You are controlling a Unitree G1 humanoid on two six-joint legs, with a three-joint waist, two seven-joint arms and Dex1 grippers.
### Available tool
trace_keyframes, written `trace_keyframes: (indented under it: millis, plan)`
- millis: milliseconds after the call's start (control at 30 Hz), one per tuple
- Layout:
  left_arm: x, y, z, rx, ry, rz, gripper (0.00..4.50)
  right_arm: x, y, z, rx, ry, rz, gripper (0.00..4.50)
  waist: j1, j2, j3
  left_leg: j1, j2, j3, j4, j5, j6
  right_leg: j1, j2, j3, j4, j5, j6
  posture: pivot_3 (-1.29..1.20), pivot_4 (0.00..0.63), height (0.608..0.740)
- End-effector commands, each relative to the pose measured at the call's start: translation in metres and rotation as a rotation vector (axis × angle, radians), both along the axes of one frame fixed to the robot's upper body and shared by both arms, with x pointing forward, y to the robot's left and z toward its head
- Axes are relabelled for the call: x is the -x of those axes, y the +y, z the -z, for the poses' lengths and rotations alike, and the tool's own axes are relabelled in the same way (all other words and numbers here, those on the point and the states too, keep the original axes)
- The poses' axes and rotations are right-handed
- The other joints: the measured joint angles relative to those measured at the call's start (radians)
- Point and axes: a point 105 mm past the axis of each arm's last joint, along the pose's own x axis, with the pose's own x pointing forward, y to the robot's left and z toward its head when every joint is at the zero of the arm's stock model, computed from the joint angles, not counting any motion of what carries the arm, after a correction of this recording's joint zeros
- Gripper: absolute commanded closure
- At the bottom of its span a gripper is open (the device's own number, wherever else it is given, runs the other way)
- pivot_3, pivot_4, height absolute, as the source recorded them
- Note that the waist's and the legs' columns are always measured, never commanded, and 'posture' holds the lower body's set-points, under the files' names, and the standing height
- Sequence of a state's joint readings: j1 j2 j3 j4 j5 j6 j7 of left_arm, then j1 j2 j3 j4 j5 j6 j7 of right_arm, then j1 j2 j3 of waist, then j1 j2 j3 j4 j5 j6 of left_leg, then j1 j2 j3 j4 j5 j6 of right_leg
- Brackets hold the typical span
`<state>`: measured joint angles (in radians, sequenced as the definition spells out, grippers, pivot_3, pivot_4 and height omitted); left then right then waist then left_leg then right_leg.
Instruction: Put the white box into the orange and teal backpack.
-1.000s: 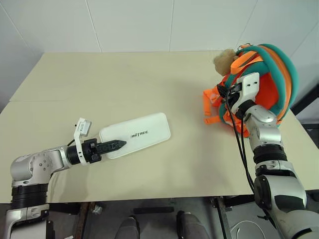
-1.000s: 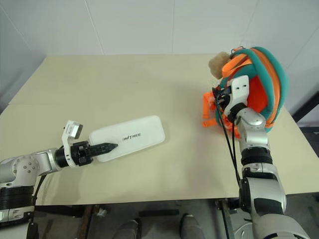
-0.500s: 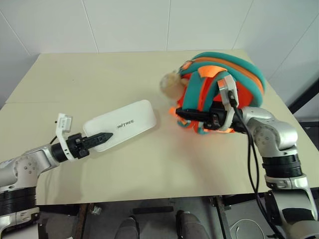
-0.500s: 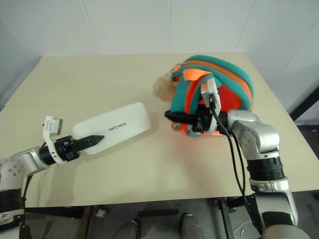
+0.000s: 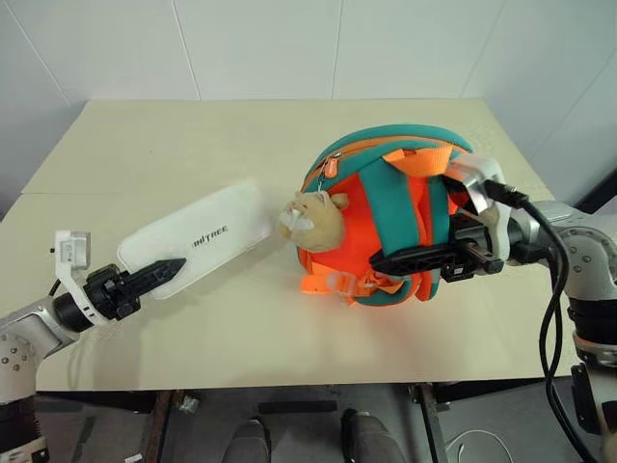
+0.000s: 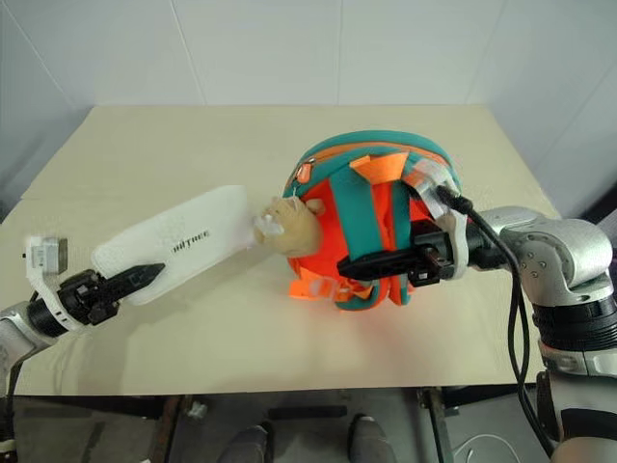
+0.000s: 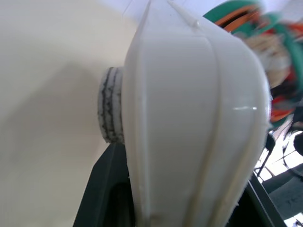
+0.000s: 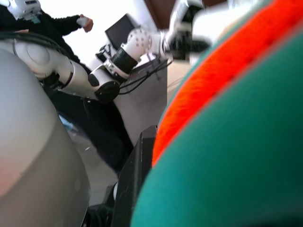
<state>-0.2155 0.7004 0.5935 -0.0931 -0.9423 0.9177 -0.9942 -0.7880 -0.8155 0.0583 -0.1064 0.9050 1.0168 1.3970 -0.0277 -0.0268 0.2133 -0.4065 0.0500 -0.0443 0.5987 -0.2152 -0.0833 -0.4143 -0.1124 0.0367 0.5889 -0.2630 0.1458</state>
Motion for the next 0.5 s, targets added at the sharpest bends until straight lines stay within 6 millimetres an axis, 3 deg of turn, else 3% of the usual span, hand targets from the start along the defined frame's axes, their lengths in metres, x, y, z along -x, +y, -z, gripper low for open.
trace_keyframes:
  millis: [33,200,367,500]
  plan:
    - [0.011,-0.011,-0.024,-0.037,-0.12,0.058,3.22,0.003,-0.003,0.001,0.015,-0.017,-0.036,4.49,0.0,0.0,0.0,0.0,0.0,0.0,0.0,0.0,0.0,0.0,0.0,0.0,0.0,0.0,0.0,0.0,0.15,0.74]
    - [0.0,-0.031,-0.043,-0.095,-0.25,0.086,3.22,0.002,-0.005,0.01,0.044,-0.012,-0.04,4.49,0.001,0.0,0.0,0.0,0.0,0.0,0.002,0.0,0.0,0.0,0.0,0.0,0.001,0.0,0.0,0.0,0.15,0.74]
    - [-0.012,-0.034,-0.049,-0.139,-0.322,0.074,3.22,0.005,-0.005,0.016,0.054,-0.002,-0.046,4.49,-0.003,0.0,0.0,0.0,0.0,0.0,0.006,-0.001,0.0,0.002,0.0,0.0,0.001,0.0,0.0,0.0,0.15,0.74]
    - [-0.015,-0.044,-0.044,-0.186,-0.315,0.171,3.22,0.004,-0.002,0.017,0.048,-0.005,-0.039,4.49,-0.001,0.0,0.0,0.0,0.0,0.0,0.005,-0.001,0.001,0.001,0.001,0.0,0.002,0.001,0.003,0.0,0.15,0.74]
